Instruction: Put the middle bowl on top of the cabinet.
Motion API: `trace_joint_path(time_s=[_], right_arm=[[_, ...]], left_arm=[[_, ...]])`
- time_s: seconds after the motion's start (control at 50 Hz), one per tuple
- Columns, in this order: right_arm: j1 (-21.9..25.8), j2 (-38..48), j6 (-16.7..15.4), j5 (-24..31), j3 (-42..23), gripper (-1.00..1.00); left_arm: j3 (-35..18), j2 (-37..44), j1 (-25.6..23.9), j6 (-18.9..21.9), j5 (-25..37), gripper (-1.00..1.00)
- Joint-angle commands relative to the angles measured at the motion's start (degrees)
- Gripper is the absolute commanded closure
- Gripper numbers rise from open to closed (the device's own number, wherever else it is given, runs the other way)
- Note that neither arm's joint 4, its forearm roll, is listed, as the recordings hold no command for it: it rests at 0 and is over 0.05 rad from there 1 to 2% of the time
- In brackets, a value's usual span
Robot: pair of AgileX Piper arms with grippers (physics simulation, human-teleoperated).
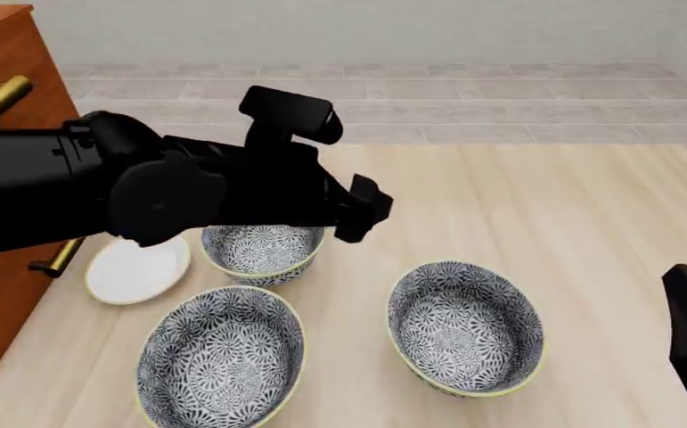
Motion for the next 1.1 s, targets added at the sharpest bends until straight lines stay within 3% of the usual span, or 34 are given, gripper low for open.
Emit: trace_joint_path(time_s=[0.02, 0.44, 0.68, 1.1], right_arm=[[-0.1, -0.05, 0.51, -0.2, 0.06, -1.0], [-0.64, -0.1, 1.17, -0.5, -0.04, -1.0], [-0.92, -0.1, 1.52, -0.68, -0.08, -1.0], [-1.3, -0.11, 1.87, -0.77, -0.14, -1.0]], left_arm=[[-1.22, 2.38, -1.79, -4.01, -0.19, -1.0], [-2.03, 9.76, -0.28, -9.06, 2.81, -1.0], [-4.23, 14.94, -3.11, -13.4, 3.43, -1.0], [-4.74, 18.44, -4.66, -15.41, 2.37, -1.0]])
